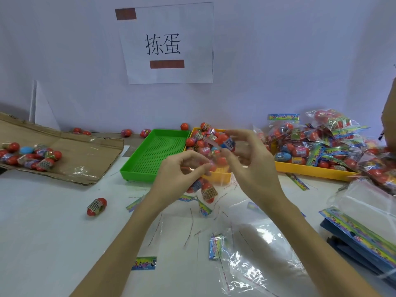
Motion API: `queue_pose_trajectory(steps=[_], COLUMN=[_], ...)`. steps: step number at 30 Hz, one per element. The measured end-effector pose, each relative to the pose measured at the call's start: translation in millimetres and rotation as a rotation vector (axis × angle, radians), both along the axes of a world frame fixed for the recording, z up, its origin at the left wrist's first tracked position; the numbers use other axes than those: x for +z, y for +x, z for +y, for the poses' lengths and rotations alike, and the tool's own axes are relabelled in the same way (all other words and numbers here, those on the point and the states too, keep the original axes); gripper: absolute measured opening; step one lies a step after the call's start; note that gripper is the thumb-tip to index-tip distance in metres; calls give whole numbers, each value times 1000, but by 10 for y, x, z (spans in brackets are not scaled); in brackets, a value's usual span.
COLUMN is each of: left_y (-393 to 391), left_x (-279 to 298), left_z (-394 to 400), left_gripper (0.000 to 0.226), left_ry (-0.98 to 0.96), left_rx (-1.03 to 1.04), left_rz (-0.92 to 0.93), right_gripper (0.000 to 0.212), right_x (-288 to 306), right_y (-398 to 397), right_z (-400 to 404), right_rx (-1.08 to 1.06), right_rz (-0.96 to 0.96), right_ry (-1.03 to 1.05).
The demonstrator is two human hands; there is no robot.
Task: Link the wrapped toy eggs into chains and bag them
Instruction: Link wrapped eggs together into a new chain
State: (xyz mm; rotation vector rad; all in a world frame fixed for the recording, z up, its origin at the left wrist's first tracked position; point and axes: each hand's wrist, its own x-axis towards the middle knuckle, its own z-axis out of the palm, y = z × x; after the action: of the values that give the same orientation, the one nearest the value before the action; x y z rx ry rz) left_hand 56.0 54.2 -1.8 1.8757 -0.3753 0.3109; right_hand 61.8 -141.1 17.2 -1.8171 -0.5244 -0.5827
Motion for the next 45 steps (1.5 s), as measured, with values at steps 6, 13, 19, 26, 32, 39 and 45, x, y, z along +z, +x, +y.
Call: queue_pose_trajectory(steps=[6, 13, 19, 26, 32, 39, 45], left_y=[15, 41, 41, 38, 28, 9, -4], left_x=[-36, -48, -72, -79, -68, -36, -6], left_z=[3, 32, 24, 11, -1, -3, -9], left_gripper=[18, 19, 19, 21, 23, 35, 33], left_ry=[-9, -9, 28, 14, 49, 52, -71], left_rx=[21, 16, 42, 38, 66, 72, -15], left_rz=[-24, -51, -77, -57, -73, -76, 6], right_gripper=[32, 32, 35, 36, 32, 30, 19], right_x=[27, -24, -4, -7, -3, 43, 35], right_y=[-35, 4, 13, 42, 41, 5, -3], right_z=[14, 0, -54, -61, -67, -79, -50], right_rx=[81, -82, 10, -72, -61, 11, 107], right_rz=[67, -3, -5, -84, -87, 74, 187], right_ry=[-69, -245, -324, -440, -495, -317, -177])
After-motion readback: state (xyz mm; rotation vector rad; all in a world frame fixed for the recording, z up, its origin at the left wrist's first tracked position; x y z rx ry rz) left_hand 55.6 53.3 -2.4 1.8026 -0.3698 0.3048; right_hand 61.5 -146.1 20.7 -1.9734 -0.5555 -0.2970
